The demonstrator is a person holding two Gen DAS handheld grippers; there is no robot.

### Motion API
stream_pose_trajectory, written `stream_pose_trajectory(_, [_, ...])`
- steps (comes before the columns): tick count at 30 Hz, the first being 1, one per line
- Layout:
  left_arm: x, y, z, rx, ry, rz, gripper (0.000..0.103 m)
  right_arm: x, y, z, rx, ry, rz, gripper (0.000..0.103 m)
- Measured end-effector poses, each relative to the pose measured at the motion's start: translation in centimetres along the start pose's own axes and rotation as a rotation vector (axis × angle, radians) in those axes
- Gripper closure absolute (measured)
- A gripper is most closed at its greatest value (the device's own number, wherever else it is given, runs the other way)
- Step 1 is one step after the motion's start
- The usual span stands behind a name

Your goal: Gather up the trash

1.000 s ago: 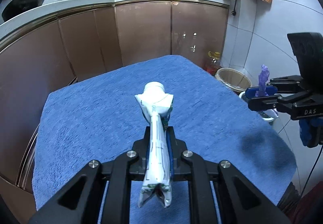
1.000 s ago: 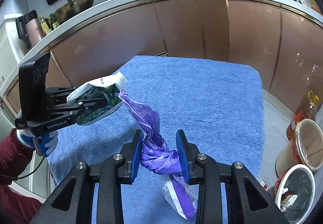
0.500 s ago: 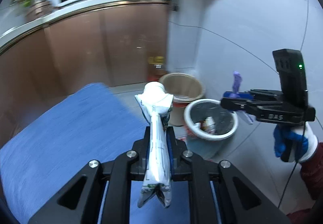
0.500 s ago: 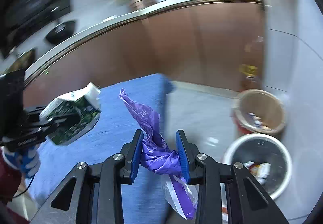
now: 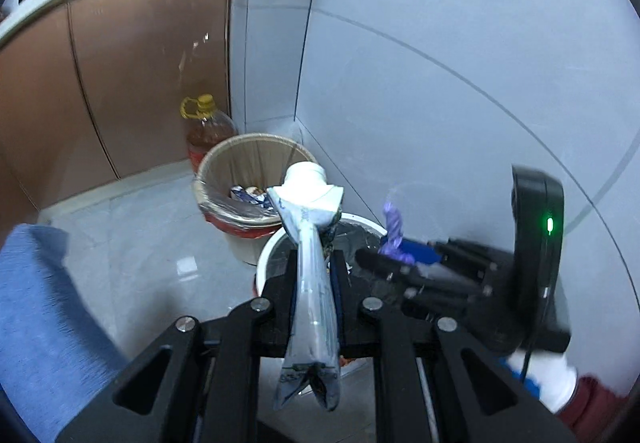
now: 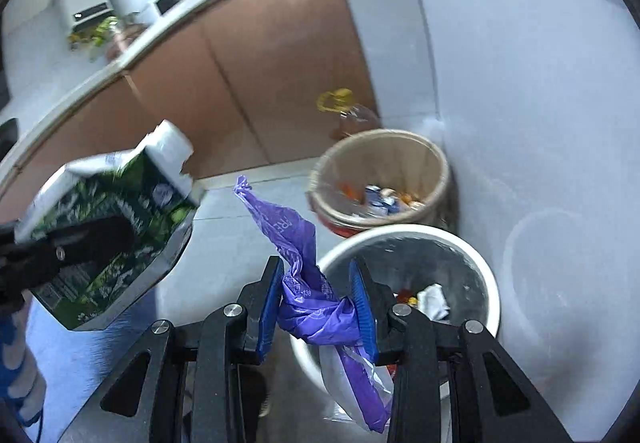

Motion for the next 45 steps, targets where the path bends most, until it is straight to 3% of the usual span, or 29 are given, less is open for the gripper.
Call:
stream_pose_trajectory(5, [4.2,2.0,0.2,-0.053,-0.052,-0.033,0.089,1.8,-0.3,2.1,0.053,-0.08,-0.008,0.068])
stream_pose_trajectory(9, [6.3,2.6,0.0,-0.088,-0.084,-0.056,0.089,1.8,-1.0,3.5,0.092,-0.155,-0.004,0.055])
stream_pose_trajectory(13, [8.0,2.8,0.0,-0.124,-0.109,-0.084,0.089,1.4,-1.9,4.2,0.104,-0.197,-0.008,0.05])
stream_pose_trajectory(22, [7.8,3.3,0.1,-0.156,-0.162,-0.073,0.084,0.6,-3.2,3.7,0.132,-0.196,-0.014,0.044])
stream_pose_trajectory(27, [7.1,3.0,0.0,-0.17,-0.174,-0.061,0.071,-0.3,-3.8,3.1,0.121,-0.2,-0.016,0.043])
stream_pose_trajectory(29, [6.3,2.6,-0.2,-0.167,-0.168,-0.047,0.07,-1.0,-3.9,2.7,0.113,-0.201,-0.01,0.043])
stream_pose_trajectory(35, [0.5,0.8,-0.7,-0.148,-0.062,0.056,0.067,-3.3,-3.0,0.4,0.075,-0.191,0.039,0.035])
stream_pose_trajectory(37, [-2.2,-0.2,-1.1,-0.159,-0.015,0.108,0.052,-4.7,-2.6,-1.1,0.048,-0.183,0.071,0.031])
stream_pose_trajectory(38, [-3.7,-0.7,-1.3,-0.16,0.014,0.139,0.049,-5.3,-2.4,-1.7,0.034,-0.178,0.083,0.029])
stream_pose_trajectory(45, [-13.0,-7.1,-4.1,-0.229,0.189,0.272,0.046,-10.6,-2.3,-9.3,-0.115,-0.138,0.165,0.015])
Point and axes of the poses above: each gripper's, at about its wrist camera, not at the fingertips, and x roughly the way its jaws point, z to its right, y to its top, the point moved 5 cm from there along x, roughly the way its jaws point, and after that the axes turned 8 degrees about -z, right-handed, at the moved point
